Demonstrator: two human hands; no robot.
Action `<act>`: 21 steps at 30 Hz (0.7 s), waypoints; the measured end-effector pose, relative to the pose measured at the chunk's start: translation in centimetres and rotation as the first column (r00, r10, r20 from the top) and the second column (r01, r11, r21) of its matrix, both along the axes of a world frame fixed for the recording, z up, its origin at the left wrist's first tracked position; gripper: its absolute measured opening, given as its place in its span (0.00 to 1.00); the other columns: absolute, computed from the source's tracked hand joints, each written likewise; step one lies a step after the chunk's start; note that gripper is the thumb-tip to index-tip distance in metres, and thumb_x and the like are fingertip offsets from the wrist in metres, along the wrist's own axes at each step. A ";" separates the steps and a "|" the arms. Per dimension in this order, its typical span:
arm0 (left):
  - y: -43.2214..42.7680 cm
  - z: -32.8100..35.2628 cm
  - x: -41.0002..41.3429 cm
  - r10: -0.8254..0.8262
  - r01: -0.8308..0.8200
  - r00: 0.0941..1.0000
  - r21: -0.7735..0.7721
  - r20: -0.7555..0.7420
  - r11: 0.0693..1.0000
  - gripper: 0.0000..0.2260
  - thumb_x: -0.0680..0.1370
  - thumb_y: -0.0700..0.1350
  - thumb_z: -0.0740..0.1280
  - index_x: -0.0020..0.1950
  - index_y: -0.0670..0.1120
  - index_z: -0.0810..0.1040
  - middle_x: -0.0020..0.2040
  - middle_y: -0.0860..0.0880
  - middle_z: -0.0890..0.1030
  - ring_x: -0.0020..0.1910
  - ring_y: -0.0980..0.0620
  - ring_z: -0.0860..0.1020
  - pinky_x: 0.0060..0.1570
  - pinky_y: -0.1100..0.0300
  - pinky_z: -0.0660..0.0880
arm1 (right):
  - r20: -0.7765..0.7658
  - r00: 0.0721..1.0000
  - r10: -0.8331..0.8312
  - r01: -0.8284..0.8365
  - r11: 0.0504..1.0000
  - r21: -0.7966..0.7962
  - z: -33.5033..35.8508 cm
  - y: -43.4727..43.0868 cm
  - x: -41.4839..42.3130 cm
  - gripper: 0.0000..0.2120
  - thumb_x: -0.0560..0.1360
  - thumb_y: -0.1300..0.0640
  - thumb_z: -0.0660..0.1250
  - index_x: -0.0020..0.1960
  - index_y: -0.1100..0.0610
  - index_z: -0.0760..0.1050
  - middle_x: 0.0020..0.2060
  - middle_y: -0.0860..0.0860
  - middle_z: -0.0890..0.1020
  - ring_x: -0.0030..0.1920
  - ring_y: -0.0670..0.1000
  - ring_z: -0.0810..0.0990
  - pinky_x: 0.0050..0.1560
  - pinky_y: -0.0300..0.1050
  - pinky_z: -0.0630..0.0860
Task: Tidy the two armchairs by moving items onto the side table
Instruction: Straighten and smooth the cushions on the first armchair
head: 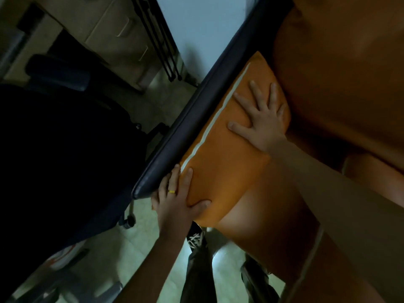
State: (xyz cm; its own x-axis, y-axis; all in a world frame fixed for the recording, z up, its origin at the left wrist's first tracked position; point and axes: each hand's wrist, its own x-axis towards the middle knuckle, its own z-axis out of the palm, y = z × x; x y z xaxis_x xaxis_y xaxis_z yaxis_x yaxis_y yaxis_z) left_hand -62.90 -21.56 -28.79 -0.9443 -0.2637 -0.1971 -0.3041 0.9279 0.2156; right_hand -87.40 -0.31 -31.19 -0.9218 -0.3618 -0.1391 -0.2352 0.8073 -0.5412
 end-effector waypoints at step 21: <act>13.8 7.9 -4.3 -0.358 0.313 0.927 0.296 0.112 0.902 0.29 0.82 0.61 0.55 0.82 0.52 0.56 0.83 0.46 0.53 0.82 0.42 0.47 0.78 0.43 0.55 | 0.340 0.938 -0.066 0.129 0.978 -0.166 9.0 16.8 13.1 0.32 0.82 0.56 0.62 0.82 0.45 0.54 0.82 0.49 0.54 0.82 0.52 0.46 0.78 0.49 0.52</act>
State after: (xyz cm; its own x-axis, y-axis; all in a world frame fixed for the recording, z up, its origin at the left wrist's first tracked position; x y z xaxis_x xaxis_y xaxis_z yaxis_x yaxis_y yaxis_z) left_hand -67.17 -7.73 -20.89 -0.9168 0.1473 -0.3712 -0.0366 0.8946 0.4454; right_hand -74.27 16.50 -22.14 -0.8669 -0.3205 -0.3817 0.0575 0.6965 -0.7153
